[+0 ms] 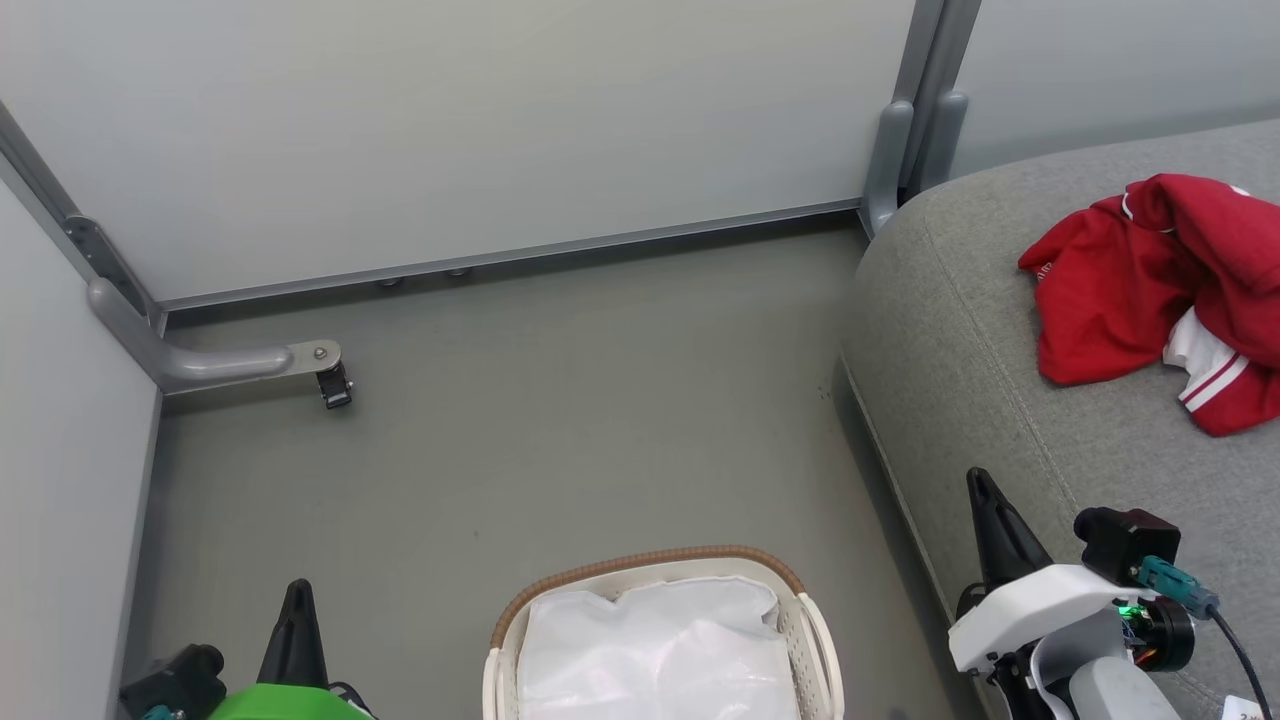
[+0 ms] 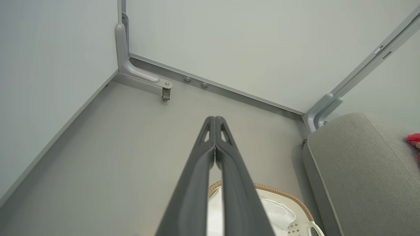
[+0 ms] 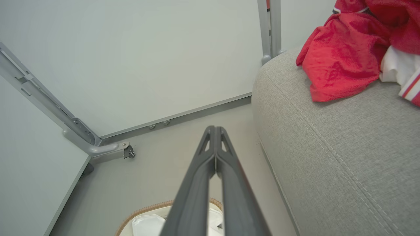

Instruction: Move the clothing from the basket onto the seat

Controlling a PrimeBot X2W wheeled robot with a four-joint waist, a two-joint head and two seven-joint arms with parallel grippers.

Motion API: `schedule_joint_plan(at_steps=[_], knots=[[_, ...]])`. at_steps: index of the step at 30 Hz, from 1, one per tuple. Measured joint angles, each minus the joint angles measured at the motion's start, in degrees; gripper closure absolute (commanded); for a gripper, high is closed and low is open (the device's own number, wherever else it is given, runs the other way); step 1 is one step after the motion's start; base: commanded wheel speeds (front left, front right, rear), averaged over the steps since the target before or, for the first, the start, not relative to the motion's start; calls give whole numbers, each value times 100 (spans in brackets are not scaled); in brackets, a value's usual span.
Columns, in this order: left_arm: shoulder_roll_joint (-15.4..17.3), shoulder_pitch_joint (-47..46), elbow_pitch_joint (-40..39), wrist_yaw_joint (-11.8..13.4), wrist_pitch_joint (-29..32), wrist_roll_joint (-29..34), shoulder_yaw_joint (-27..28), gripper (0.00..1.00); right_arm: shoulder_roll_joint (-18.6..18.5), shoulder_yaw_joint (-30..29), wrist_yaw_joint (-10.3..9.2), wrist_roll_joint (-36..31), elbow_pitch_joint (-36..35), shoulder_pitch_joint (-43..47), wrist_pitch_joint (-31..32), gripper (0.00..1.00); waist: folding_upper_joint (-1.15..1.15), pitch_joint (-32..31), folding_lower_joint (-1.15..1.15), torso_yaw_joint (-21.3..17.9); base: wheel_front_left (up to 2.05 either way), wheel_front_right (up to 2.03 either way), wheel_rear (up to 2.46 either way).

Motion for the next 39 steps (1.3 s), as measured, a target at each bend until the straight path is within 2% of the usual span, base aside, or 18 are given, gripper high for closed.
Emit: schedule_joint_plan(at_steps=[22, 39], knots=[[1, -138, -249, 0, 506, -1894, 109, 100, -3, -259, 0, 2034, -181, 15, 499, 100, 0, -15, 0, 43, 0, 0, 0], [2, -257, -411, 0, 821, -3043, 178, 100, -10, -426, 0, 3303, -291, 36, 817, 100, 0, -27, 0, 76, 0, 0, 0]])
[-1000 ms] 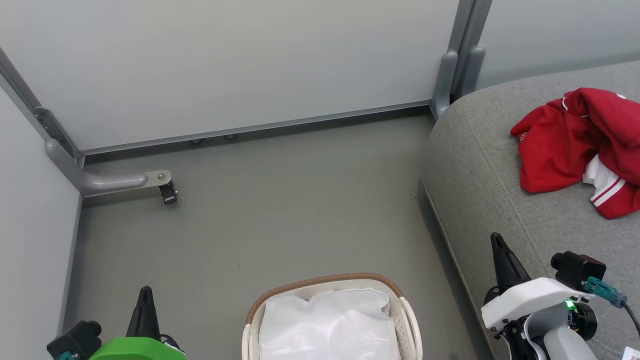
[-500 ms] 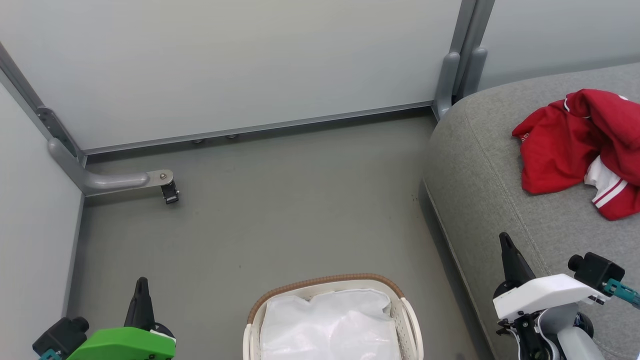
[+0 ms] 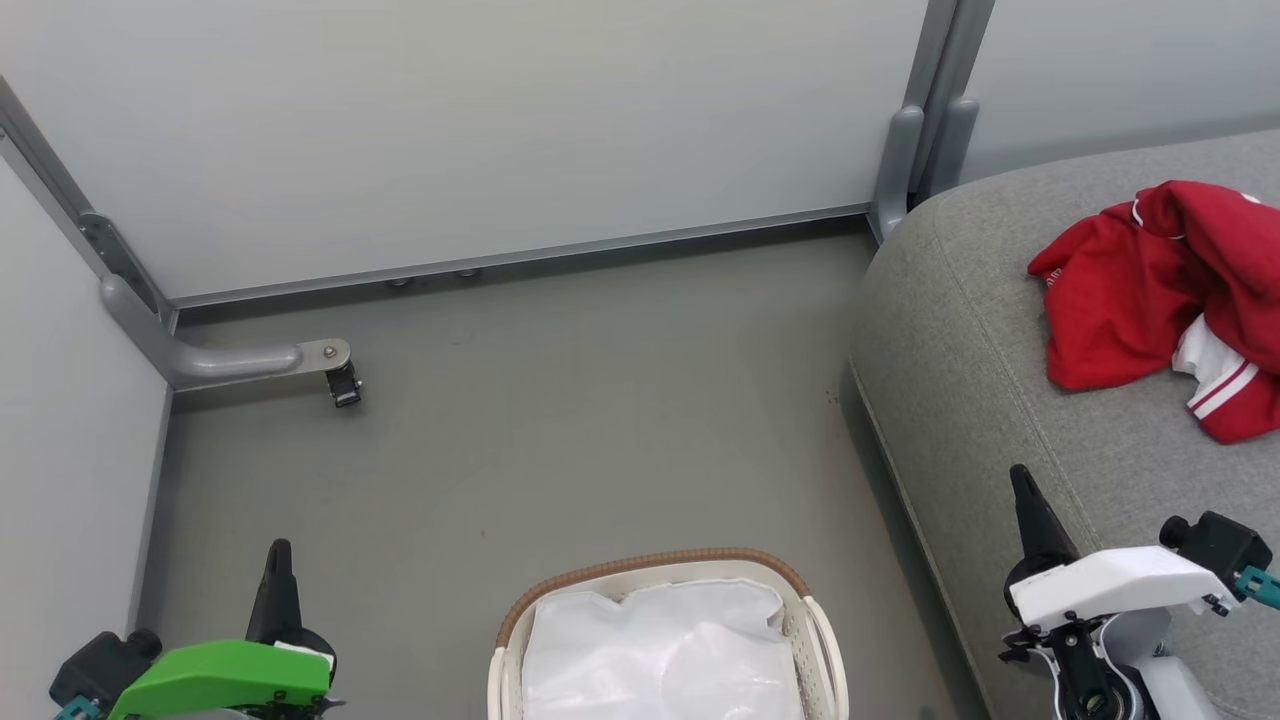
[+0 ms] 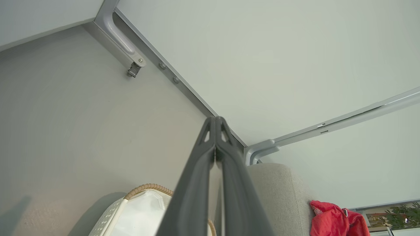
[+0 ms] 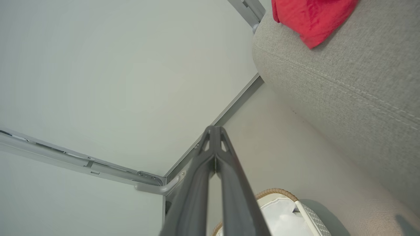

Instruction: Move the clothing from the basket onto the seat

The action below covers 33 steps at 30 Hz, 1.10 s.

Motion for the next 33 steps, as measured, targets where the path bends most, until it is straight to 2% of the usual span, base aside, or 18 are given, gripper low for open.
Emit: schedule_joint_plan(at_steps=[33], knots=[[4, -202, -244, 0, 489, -1808, 114, 100, -11, -255, -2, 1965, -167, 10, 488, 100, 0, -23, 0, 64, 0, 0, 0]])
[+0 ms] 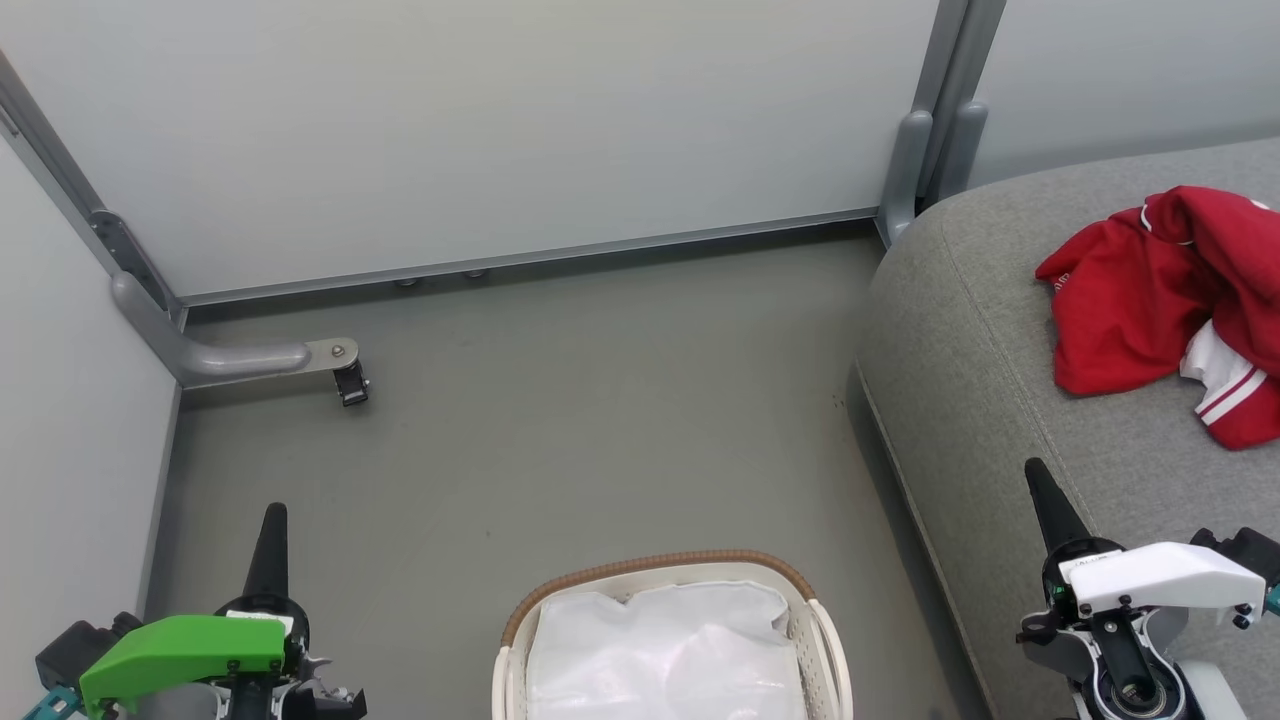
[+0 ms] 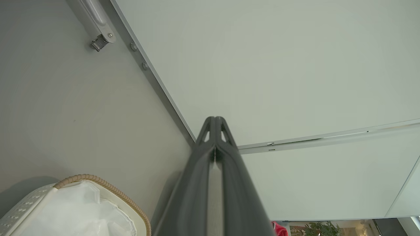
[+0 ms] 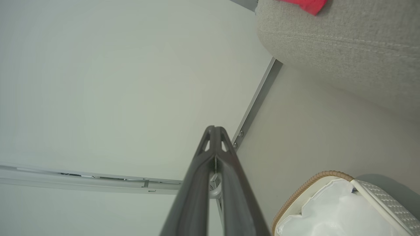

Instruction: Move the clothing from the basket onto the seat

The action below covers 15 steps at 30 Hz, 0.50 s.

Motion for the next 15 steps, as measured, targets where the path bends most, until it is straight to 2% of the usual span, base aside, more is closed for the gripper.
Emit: schedule_joint_plan(at_steps=[15], knots=[[3, -61, -99, 0, 198, -673, 38, 100, -3, -97, 0, 730, -60, 14, 182, 100, 0, -10, 0, 29, 0, 0, 0]])
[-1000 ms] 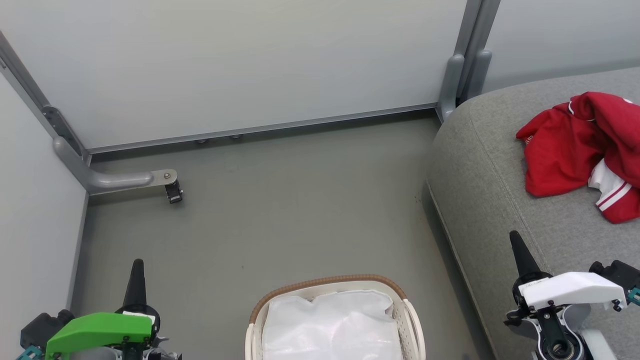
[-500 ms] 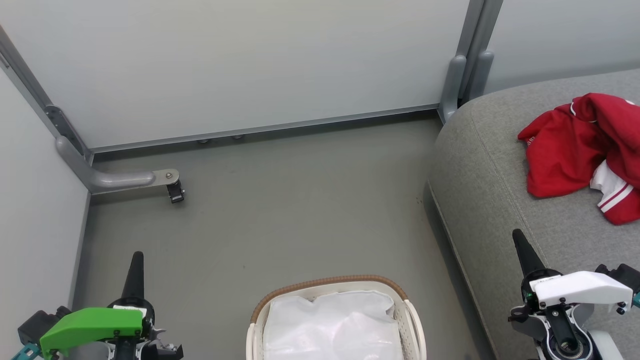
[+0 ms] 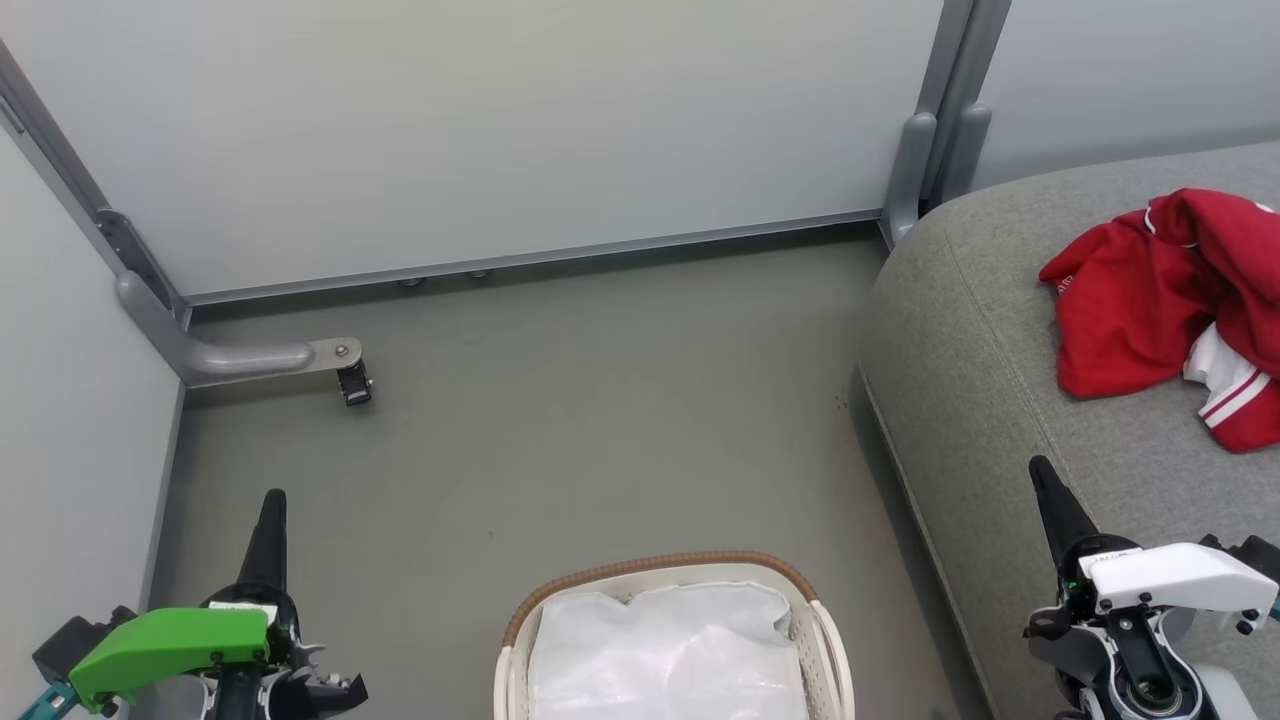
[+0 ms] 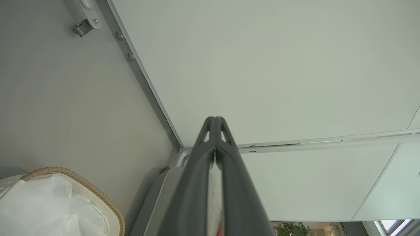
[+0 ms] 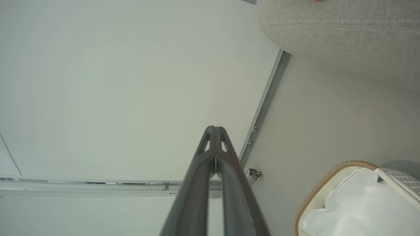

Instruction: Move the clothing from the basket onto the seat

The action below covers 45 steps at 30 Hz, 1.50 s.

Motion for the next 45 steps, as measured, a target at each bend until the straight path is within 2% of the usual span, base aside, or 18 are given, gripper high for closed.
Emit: schedule_joint_plan(at_steps=[26, 45], knots=[[5, -121, -136, 0, 253, -985, 63, 100, -7, -137, 0, 1062, -93, 5, 268, 100, 0, -17, 0, 50, 0, 0, 0], [5, -121, -137, 0, 255, -988, 64, 100, -7, -141, 0, 1063, -96, 5, 268, 100, 0, -17, 0, 50, 0, 0, 0]])
